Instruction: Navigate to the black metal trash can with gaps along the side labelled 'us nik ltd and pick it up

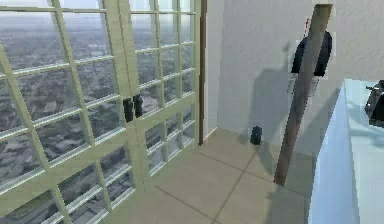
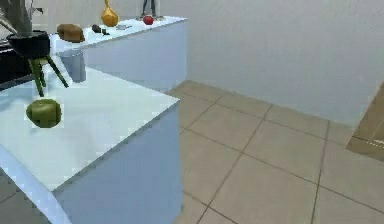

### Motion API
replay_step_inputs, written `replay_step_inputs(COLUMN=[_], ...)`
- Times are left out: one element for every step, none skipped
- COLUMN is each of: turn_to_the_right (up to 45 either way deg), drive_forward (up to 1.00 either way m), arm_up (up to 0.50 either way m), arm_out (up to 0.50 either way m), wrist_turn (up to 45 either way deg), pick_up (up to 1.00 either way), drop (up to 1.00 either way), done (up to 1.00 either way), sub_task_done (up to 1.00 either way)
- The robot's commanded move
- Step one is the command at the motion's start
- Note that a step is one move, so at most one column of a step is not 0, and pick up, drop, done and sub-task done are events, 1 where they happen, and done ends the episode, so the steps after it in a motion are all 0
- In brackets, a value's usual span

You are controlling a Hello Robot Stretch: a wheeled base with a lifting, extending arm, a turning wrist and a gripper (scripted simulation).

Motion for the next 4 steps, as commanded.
replay_step_inputs(turn_to_the_right=[3.0, 0.0, 18.0, 0.0], drive_forward=[0.0, 0.4, 0.0, 1.0], arm_up=[0.0, 0.0, 0.0, 0.0], arm_out=[0.0, 0.0, 0.0, 0.0], wrist_turn=[0.0, 0.0, 0.0, 0.0], pick_up=[0.0, 0.0, 0.0, 0.0], drop=[0.0, 0.0, 0.0, 0.0], done=[0.0, 0.0, 0.0, 0.0], sub_task_done=[0.0, 0.0, 0.0, 0.0])
